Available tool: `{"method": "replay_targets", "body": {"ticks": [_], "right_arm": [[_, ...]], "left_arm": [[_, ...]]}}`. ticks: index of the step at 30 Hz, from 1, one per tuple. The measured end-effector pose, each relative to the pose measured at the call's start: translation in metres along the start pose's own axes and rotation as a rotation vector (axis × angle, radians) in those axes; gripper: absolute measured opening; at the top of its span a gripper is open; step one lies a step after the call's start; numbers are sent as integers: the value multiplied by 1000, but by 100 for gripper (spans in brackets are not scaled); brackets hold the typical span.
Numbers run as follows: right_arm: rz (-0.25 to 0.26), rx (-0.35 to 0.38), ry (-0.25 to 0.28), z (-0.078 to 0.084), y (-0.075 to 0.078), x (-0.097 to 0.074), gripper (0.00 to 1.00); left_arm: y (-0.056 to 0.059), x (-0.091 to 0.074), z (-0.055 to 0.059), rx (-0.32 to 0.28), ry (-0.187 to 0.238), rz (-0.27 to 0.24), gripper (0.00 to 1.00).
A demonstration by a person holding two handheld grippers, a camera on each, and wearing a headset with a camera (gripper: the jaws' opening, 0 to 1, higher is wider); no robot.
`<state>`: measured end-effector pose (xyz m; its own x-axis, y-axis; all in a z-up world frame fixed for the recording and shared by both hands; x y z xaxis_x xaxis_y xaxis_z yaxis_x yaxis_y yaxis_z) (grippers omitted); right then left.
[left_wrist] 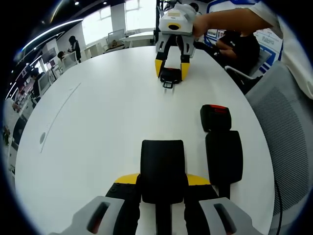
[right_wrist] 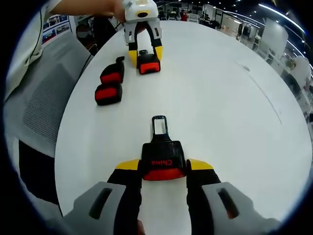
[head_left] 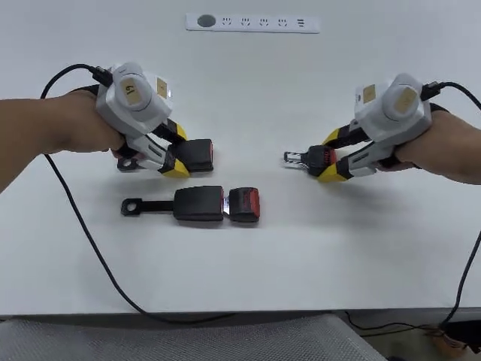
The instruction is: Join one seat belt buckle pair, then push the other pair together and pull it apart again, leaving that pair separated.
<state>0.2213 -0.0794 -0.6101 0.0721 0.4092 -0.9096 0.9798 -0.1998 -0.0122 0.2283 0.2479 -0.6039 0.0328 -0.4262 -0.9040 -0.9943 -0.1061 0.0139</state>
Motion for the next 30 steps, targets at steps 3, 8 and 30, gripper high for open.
{"method": "replay_targets", "body": {"ticks": [3,8,30], "right_arm": [[-10,-21,20,4,3,-1,34],[-6,-15,9,2,5,0,35],[232,323,194,9,-95,-41,77]], "left_arm": [[1,-1,-2,5,-5,1,35],[-4,-1,-1,-24,-9,-21,43],[74,-84,64,-323,161,-353,90]]}}
Point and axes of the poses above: the centre of the closed fingertips' face, and the gripper's own axes: x roughly forward along the fingers, y roughly to its right, z roughly out of its underside, the point moved 10 cm from there along -x, roughly backward along the fingers, and after that the axes turned 9 degrees about -y, right-handed, at the moved point
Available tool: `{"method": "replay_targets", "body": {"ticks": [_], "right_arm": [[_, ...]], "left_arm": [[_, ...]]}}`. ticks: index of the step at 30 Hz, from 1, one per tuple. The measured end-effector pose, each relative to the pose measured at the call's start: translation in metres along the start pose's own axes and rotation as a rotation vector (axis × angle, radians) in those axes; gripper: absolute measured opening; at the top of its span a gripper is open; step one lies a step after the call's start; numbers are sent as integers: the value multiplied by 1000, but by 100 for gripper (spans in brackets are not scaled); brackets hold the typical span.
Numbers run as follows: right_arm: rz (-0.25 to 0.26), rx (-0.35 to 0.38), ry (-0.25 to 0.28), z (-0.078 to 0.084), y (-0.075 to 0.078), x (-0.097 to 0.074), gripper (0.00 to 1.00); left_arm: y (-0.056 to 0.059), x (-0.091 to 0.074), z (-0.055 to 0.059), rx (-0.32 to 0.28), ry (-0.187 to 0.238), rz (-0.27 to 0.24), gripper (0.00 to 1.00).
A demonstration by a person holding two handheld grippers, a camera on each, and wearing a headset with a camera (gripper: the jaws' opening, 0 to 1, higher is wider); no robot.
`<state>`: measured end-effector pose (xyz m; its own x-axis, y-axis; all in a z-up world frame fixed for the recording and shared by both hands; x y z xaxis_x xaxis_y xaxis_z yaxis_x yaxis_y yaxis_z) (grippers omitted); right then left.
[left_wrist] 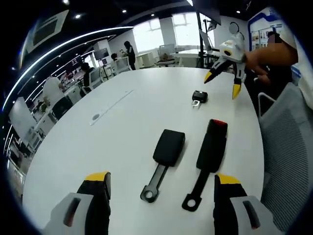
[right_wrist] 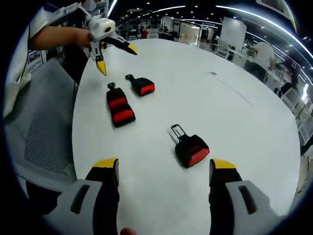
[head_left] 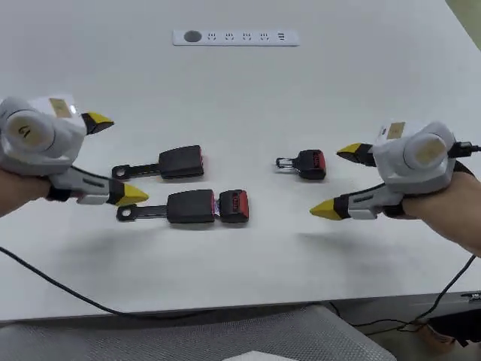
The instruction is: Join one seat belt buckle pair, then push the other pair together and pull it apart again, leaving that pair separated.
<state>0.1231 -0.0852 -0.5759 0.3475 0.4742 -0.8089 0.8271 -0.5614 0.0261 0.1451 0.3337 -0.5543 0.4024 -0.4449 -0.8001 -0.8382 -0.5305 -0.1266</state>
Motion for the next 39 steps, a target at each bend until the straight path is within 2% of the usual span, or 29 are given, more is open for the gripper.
{"method": "replay_targets", "body": {"ticks": [2,7,10,11,14,16,17,20,23,25,28,33,39], "right_arm": [[4,5,4,5,-7,-5,81],[28,80,7,14,-18,-20,88],[51,91,26,14,-23,-30,94],[55,97,31,14,-24,-31,95],[68,103,37,18,-28,-33,100],[95,115,37,19,-31,-37,100],[98,126,49,20,-32,-38,100],[99,140,59,19,-39,-40,100],[100,142,70,18,-39,-39,100],[114,148,80,18,-35,-39,100],[112,171,97,15,-39,-44,100],[105,164,93,14,-46,-42,100],[98,183,91,15,-48,-39,100]], "left_arm": [[2,-11,15,-51,-7,-8,91],[10,-30,39,-137,15,-50,96],[17,-37,49,-156,21,-54,100],[20,-39,50,-166,25,-74,100],[20,-44,60,-218,32,-97,100],[24,-46,65,-249,41,-86,100],[27,-47,67,-244,37,-81,100],[31,-53,66,-237,38,-88,100],[38,-58,58,-248,58,-108,100],[38,-56,58,-248,64,-107,100],[42,-56,56,-243,61,-104,100],[52,-56,54,-247,66,-111,100],[50,-58,59,-258,76,-114,100]]}}
Point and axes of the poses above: the centre of the closed fingertips' face, and the gripper's own axes: x roughly forward along the fingers, y roughly to its right, z roughly out of its underside, the point moved 10 cm from there along -x, roughly backward along the fingers, and after that the axes turned 9 degrees about -y, right-handed, at the moved point
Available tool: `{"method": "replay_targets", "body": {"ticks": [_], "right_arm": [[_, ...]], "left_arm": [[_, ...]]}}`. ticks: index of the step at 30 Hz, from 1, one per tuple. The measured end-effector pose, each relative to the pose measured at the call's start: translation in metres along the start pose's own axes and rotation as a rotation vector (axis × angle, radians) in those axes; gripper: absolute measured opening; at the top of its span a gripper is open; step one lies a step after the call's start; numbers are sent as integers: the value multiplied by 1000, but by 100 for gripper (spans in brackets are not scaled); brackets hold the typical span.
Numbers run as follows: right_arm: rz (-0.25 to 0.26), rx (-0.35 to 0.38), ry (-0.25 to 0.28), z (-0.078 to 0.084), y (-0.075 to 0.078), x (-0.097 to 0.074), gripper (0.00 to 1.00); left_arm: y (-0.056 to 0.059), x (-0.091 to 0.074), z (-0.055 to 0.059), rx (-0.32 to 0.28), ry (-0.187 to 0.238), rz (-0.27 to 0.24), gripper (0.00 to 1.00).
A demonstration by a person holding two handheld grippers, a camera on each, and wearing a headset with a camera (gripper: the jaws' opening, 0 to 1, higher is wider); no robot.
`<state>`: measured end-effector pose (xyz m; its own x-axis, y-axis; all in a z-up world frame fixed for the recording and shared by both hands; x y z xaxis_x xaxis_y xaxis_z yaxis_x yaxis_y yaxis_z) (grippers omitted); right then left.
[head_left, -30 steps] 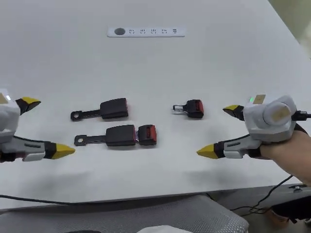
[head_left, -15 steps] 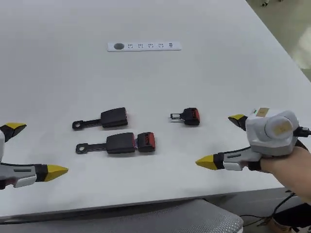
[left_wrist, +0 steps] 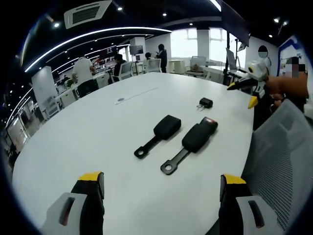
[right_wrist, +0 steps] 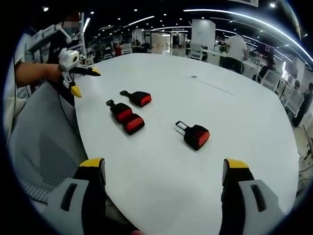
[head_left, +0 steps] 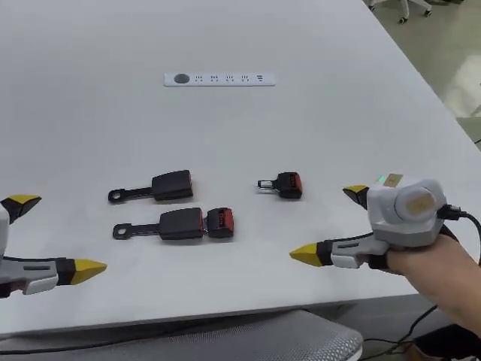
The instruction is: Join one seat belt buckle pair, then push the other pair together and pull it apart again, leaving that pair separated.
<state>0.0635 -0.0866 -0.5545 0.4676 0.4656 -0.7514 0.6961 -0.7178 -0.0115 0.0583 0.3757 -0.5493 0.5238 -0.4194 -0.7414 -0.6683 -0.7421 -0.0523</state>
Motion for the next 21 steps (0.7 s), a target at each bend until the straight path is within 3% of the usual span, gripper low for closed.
{"method": "replay_targets", "body": {"ticks": [11,15,21], "right_arm": [[3,-21,10,-17,-4,1,99],[13,-46,0,-18,-2,2,99],[13,-20,3,-14,-1,1,98]], "left_arm": [[-2,-1,7,-21,18,-3,100],[0,1,7,-24,18,-1,100],[2,0,9,-32,15,2,100]]}}
Point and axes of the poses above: the centre of the closed fingertips' face, and the gripper's own axes: x roughly forward along the fingers, y roughly to its right, z roughly out of its underside, the point moved 10 cm from there along -x, roughly backward along the fingers, and after that the axes turned 9 degrees about -y, right-handed, at the moved point
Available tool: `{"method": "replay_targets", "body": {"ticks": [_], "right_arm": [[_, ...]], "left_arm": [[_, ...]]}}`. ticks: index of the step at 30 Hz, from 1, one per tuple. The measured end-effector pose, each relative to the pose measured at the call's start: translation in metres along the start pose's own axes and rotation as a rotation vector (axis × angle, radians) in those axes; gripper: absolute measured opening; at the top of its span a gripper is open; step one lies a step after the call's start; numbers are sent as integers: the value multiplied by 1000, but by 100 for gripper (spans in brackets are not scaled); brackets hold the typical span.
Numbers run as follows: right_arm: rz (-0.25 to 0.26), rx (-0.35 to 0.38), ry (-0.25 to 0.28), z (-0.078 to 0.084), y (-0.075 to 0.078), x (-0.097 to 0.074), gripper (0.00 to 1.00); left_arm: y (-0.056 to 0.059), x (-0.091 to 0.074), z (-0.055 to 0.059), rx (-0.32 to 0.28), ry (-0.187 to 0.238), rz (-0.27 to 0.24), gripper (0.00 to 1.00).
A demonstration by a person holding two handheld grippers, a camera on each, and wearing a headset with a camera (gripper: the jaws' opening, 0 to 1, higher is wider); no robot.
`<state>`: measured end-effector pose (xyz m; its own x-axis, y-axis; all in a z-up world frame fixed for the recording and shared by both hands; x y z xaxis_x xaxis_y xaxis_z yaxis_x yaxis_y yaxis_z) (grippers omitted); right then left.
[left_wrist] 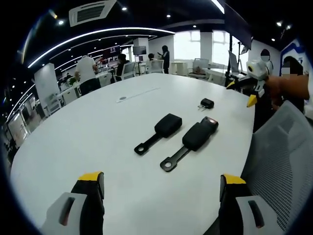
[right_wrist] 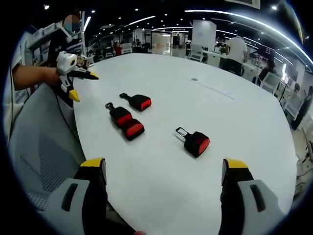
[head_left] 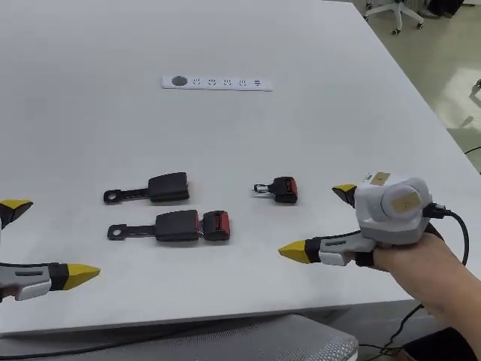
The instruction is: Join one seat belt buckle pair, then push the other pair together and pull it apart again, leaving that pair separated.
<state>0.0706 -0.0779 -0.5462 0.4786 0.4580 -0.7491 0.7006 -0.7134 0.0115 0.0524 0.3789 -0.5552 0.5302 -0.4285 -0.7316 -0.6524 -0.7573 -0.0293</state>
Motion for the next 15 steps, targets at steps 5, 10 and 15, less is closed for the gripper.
{"method": "replay_targets", "body": {"ticks": [5,10,15], "right_arm": [[0,3,-11,5,-2,-1,97],[-1,3,-12,8,-5,-2,97],[-4,-3,-16,8,-8,-1,97]], "left_arm": [[4,0,1,-4,1,0,100],[4,-1,1,0,8,1,100],[4,-1,2,-10,8,-1,100]]}}
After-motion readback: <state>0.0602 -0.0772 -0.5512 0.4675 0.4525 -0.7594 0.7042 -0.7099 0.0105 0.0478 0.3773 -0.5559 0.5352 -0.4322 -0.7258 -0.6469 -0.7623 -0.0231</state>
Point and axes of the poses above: the centre of the closed fingertips' face, and the gripper's own axes: x roughly forward along the fingers, y roughly to its right, z roughly out of its underside, the point moved 10 cm from there along -x, roughly backward along the fingers, and after that the axes turned 9 degrees about -y, right-handed, at the moved point
